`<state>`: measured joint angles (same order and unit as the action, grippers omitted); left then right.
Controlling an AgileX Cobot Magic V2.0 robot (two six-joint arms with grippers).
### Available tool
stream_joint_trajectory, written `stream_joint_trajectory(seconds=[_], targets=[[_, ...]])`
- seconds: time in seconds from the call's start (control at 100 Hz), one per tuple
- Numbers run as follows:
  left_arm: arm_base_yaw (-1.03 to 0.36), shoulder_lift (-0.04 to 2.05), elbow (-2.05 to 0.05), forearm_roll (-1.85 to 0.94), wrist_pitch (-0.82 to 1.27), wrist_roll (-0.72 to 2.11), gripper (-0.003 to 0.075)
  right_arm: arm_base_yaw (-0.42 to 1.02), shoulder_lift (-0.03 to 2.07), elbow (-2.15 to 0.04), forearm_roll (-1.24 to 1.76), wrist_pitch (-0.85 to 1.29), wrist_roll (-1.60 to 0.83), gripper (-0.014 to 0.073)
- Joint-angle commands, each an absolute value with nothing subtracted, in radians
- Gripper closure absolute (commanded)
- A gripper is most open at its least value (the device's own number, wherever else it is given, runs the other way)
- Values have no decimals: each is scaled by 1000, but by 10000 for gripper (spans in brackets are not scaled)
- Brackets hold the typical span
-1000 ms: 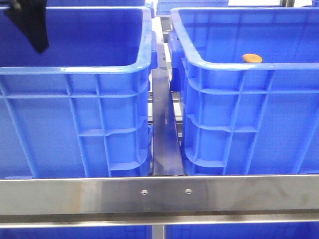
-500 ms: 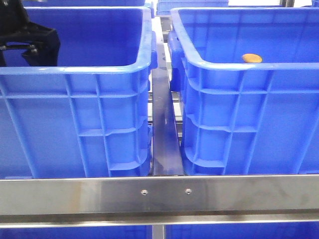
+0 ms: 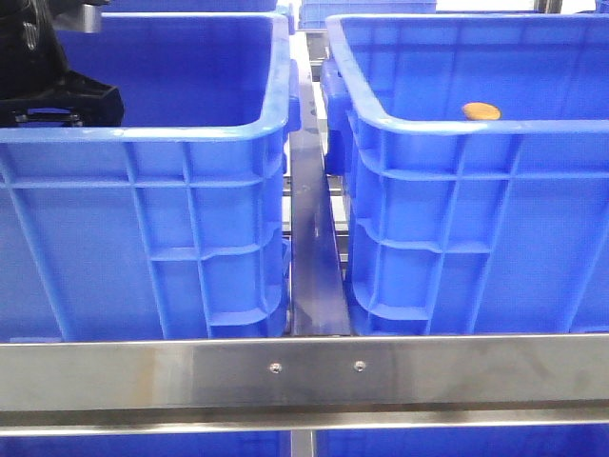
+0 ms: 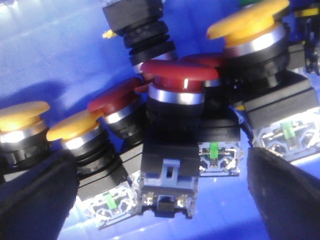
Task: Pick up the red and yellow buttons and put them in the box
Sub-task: 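Grasp a red button with the left gripper and lift it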
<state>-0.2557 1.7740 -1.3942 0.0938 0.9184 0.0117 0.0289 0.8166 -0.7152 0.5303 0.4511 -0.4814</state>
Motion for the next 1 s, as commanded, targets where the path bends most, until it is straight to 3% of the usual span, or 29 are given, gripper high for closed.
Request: stream_joint_trajectory(seconds=[0.0,0.56,0.65,0.89,0.99], targets=[[-251,1738,-1426,96,887,14,82,26,812,-738,551,402,-482,660],[-251,1738,-1426,104,881,14,106,26,812,-738,551,402,-482,660],[-251,1738,-1426,104,881,14,189,26,812,-738,551,402,-482,660],[-251,1738,-1426,104,883,14,524,26,812,-738,551,402,-482,660],[-251,1738,-1426,104,885,14,607,26,812,-738,551,402,-482,660]])
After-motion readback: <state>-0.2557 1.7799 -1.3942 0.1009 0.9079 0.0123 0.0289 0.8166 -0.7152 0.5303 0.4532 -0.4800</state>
